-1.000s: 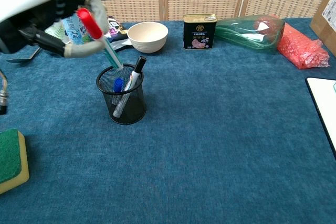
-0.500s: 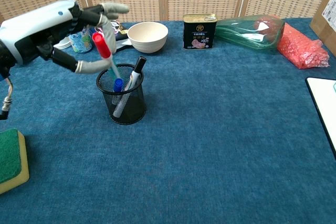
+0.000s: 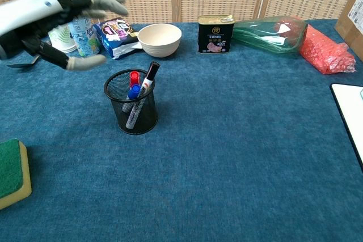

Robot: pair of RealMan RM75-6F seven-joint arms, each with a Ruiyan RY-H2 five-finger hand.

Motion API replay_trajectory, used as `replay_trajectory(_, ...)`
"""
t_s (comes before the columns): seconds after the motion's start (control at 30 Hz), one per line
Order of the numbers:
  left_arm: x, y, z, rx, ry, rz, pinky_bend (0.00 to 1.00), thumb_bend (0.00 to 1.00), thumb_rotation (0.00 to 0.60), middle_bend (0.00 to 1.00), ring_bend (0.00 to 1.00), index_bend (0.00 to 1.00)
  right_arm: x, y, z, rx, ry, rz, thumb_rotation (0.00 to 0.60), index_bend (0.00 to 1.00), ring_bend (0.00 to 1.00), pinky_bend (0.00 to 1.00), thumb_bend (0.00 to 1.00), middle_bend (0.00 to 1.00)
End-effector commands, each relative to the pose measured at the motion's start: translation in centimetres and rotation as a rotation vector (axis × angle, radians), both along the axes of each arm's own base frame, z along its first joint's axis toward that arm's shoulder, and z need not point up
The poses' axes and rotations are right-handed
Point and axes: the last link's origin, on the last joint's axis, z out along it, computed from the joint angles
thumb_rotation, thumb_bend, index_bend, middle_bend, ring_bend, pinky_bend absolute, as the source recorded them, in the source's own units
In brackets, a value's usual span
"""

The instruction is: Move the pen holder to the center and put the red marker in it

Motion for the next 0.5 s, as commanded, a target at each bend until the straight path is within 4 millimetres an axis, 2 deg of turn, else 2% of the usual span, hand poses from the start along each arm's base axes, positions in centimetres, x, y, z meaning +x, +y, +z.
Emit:
replay_trajectory(0.03,-0.6,-0.3,1.7,0.07,0.02,-0.024,0.0,0.38,0.6,0.0,0.0,0.19,0.0,0.0,0.0,0.0,0.0,0.003,0.582,0.0,0.0,0.0,0.0,0.0)
replay_trajectory(0.07,-1.3,-0.4,2.9,0.126,0.053,-0.035,0.0,0.38,0.6,0.0,0.0,0.19,0.1,0.0,0.1,-0.002,0.0,0.006,0.581,0.0,0.0,0.0,0.0,0.0)
replay_trajectory(0.27,-5.5,-2.5,7.3,0.292,0.254,0.016,0.0,0.38,0.6,0.0,0.0,0.21,0.3,0.1,0.2,-0.012,0.004,0.016,0.583,0.0,0.0,0.0,0.0,0.0)
replay_trajectory(0.37,-9.0,-4.6,9.7,0.35,0.347,0.125,0.0,0.38,0.6,0.0,0.0,0.22,0.4,0.2,0.2,-0.013,0.016,0.02,0.588,0.0,0.0,0.0,0.0,0.0)
replay_trajectory(0.5,-11.7,-6.9,11.6,0.363,0.394,0.247,0.0,0.38,0.6,0.0,0.0,0.23,0.4,0.1,0.3,-0.032,0.064,0.018,0.6,0.0,0.0,0.0,0.0,0.0)
